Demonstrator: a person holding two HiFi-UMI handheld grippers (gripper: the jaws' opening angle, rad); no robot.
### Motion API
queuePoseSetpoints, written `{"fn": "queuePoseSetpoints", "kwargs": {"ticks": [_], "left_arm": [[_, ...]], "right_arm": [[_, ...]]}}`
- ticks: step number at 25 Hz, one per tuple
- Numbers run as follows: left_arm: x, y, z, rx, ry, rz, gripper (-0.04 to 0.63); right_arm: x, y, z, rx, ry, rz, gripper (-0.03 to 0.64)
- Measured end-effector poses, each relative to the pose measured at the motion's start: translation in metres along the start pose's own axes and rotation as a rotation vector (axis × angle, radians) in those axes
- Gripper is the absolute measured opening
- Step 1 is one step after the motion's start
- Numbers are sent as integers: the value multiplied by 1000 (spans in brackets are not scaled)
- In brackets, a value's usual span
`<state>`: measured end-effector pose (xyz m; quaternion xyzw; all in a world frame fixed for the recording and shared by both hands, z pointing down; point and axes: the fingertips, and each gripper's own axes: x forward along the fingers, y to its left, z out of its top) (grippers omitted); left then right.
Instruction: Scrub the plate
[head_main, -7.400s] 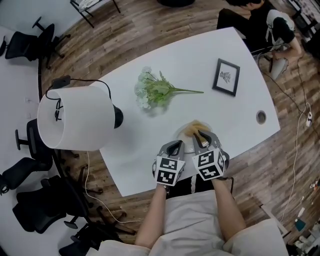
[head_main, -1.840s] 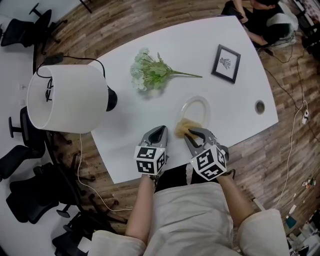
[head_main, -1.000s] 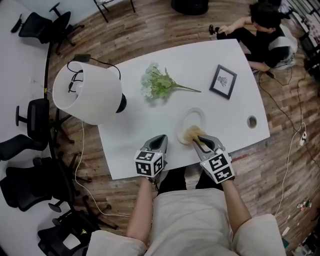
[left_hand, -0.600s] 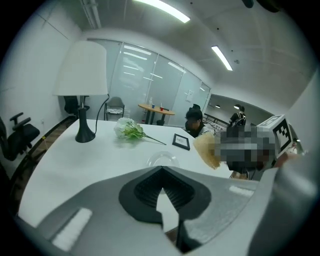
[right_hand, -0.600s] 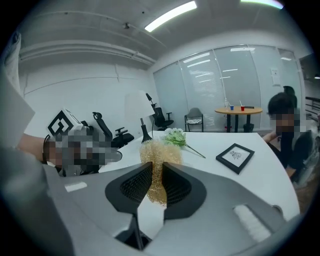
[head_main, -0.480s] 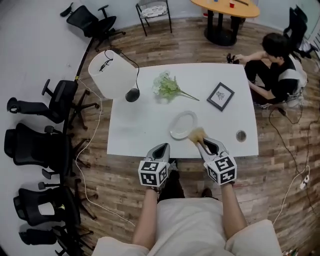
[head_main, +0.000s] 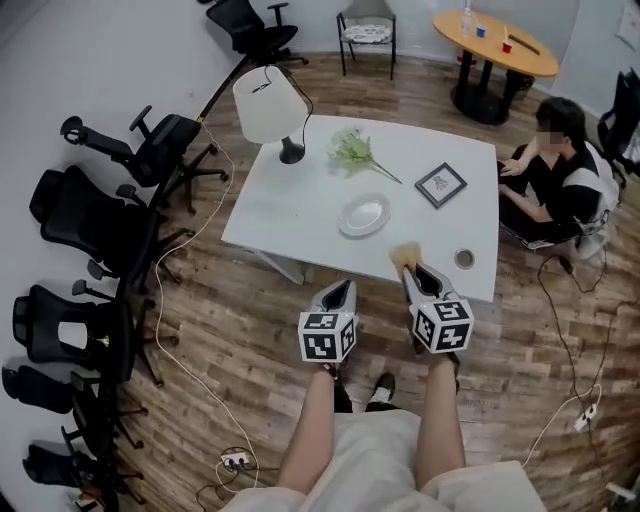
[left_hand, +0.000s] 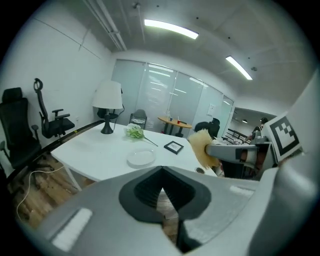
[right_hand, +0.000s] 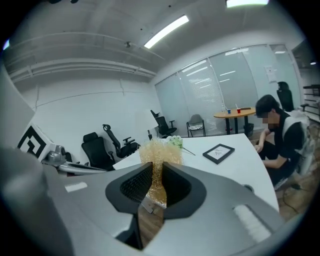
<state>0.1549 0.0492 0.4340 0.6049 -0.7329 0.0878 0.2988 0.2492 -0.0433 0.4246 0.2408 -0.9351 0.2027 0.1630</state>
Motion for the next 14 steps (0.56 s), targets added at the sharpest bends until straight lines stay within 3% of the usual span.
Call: {"fn": "queuePoseSetpoints", "kwargs": {"ticks": [4, 7, 14], "left_arm": [[-44, -4, -4, 52, -50, 65, 2], [-69, -10, -10, 115, -80, 71, 2], [-102, -32, -31, 122, -119, 21, 2]], "right_arm": [[-35, 11, -20, 79, -7, -52, 83], [-61, 20, -36, 20, -3, -77, 83], [-111, 35, -57, -63, -28, -86, 83]]}}
